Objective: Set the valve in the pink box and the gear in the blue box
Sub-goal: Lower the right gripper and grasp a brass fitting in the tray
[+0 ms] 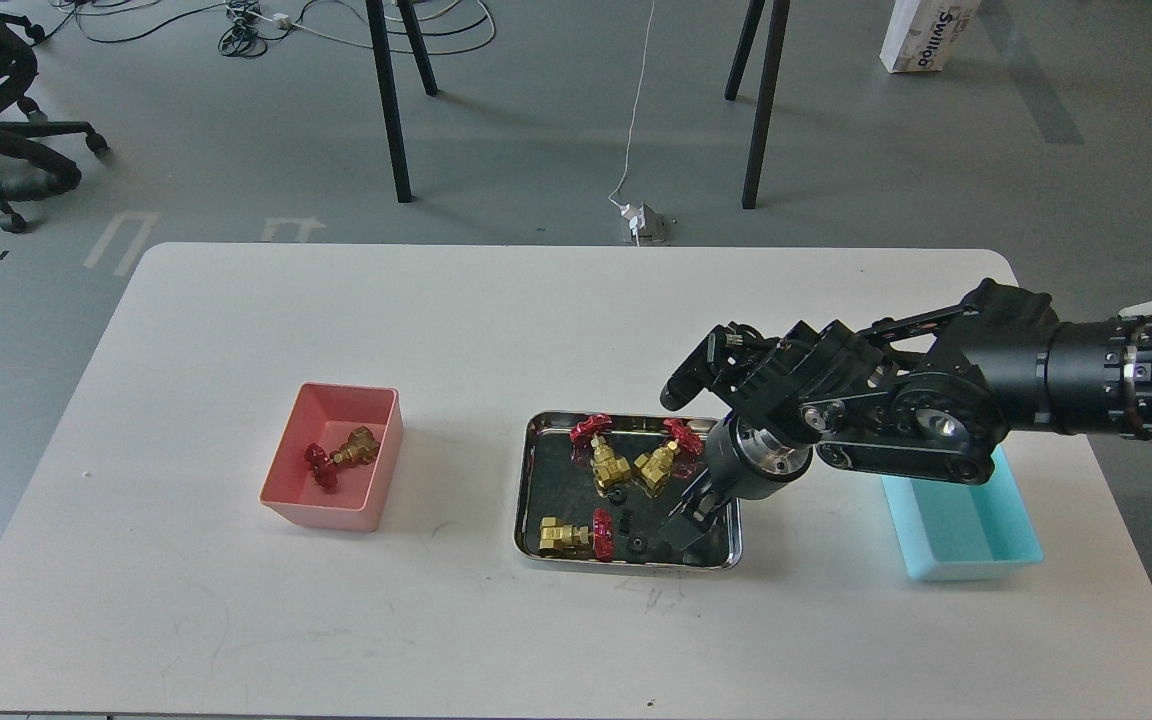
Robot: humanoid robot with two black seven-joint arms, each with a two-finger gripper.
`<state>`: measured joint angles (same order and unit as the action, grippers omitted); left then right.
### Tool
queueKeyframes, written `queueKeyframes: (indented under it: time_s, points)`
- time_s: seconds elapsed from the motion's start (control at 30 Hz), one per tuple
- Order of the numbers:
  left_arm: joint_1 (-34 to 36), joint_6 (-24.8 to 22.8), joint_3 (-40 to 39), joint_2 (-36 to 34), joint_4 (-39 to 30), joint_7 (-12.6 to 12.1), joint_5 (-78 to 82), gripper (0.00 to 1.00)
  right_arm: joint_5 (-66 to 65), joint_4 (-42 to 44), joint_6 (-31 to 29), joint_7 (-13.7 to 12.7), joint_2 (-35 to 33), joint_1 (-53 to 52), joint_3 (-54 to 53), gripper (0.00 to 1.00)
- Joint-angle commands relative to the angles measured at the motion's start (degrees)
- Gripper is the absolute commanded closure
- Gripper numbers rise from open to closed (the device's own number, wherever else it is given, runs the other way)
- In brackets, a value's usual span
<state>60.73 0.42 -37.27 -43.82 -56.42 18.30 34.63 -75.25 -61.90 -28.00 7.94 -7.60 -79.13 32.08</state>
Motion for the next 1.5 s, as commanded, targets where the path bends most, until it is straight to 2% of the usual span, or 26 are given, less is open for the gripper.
queueKeyframes:
  time_s: [0.0,0.17,0.37,0.53,0.97,1.17,1.37,1.47]
  points:
    - [0.09,0.11,-0.08,0.23,0.00,-0.37,0.00,0.02,0.01,3.44,0.00,0.06,3.99,0.55,1.49,0.12]
    - [0.35,0.02,-0.08,0.14,0.00,-0.37,-0.09,0.02,0.01,5.29,0.00,0.23,6.37,1.34,2.11,0.17]
    - [0.44,0.11,-0.17,-0.12,0.00,-0.37,-0.09,0.02,0.01,8.01,0.00,0.32,6.55,2.92,2.46,0.19]
    - [0.44,0.81,-0.08,-0.21,0.00,-0.37,-0.09,0.02,0.01,8.55,0.00,0.32,6.99,3.63,2.46,0.25]
    - [0.44,0.81,-0.08,-0.91,0.00,-0.37,-0.09,0.02,0.01,12.24,0.00,0.06,7.60,5.74,2.55,0.35]
    - [0.44,0.81,-0.17,-1.09,0.00,-0.37,-0.09,0.02,0.01,12.33,0.00,-0.12,7.60,5.74,2.55,0.47]
    - [0.44,0.90,-0.17,-1.18,0.00,-0.37,-0.09,0.02,0.19,11.98,0.00,-0.73,7.60,5.12,2.55,0.70]
    - [0.44,0.90,-0.17,-1.18,0.00,-0.37,-0.09,0.02,0.27,11.71,0.00,-0.82,7.60,4.86,2.55,0.74]
